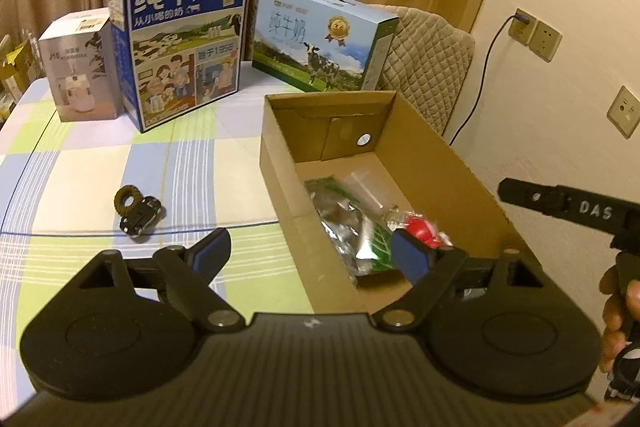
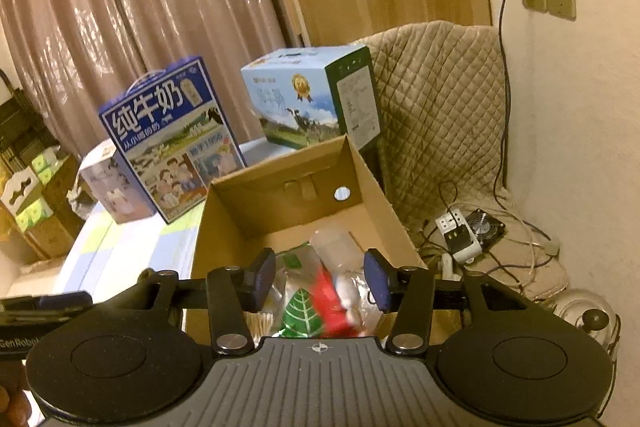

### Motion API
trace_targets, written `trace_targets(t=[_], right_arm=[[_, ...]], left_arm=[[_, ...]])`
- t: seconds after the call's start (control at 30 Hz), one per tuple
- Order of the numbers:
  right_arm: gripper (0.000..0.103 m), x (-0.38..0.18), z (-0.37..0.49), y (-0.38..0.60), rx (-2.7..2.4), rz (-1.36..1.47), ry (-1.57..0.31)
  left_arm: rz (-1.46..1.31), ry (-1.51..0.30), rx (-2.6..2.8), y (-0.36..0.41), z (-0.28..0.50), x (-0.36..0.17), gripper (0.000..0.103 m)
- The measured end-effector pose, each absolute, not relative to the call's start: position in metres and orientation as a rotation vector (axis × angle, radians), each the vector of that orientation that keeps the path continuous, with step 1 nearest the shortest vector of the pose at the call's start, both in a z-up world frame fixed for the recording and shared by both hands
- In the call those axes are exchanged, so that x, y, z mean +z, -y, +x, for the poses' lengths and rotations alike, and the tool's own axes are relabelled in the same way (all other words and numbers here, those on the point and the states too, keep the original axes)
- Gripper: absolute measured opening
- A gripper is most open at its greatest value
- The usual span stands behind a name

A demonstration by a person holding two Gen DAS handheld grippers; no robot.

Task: Organize objects
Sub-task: 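Open the right tool to drop the red figurine into the cardboard box, then withdraw both tools from the box back over the table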

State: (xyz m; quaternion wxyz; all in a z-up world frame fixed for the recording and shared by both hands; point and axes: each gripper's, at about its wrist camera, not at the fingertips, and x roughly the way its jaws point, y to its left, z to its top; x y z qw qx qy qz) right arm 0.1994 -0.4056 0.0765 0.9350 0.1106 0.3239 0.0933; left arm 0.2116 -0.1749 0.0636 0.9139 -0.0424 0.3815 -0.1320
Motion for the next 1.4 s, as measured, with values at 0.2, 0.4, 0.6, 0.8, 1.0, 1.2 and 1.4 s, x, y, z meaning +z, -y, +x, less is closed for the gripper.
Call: trace_targets(t=[0.2,0.4,0.6,0.8,1.0,1.2,1.4], right_arm=[[0.048,0.078,0.189,0.408,0.175,0.237,-0.665],[0.048,0.081,0.172,0.403,0.171,0.243,-0.676],[0.049,0.086,0.151,0.388,0.183,0.241,-0.682],[0.049,0.093,0.131,0.365,0.212,0.234,-0.681],[0.049,0.099,0.116,0.332,0.27,0.209,-0.681],[0.05,0.098,0.108,0.296,0.323,0.177,-0.697],[0.05,0.094,0.104,0.263,0.367,0.142,-0.713]], left_arm=[[-0.098,-0.786,-0.25,0.16,0.201,0.063,0.084],[-0.108,-0.782,-0.228,0.143,0.184,0.068,0.085],[-0.123,-0.775,-0.199,0.119,0.162,0.072,0.089],[-0.132,-0.776,-0.14,0.078,0.137,0.071,0.094],[-0.125,-0.769,-0.062,0.032,0.112,0.071,0.099],[-0.14,-0.761,0.007,-0.006,0.095,0.071,0.102],[-0.159,-0.75,0.045,-0.03,0.086,0.072,0.102]])
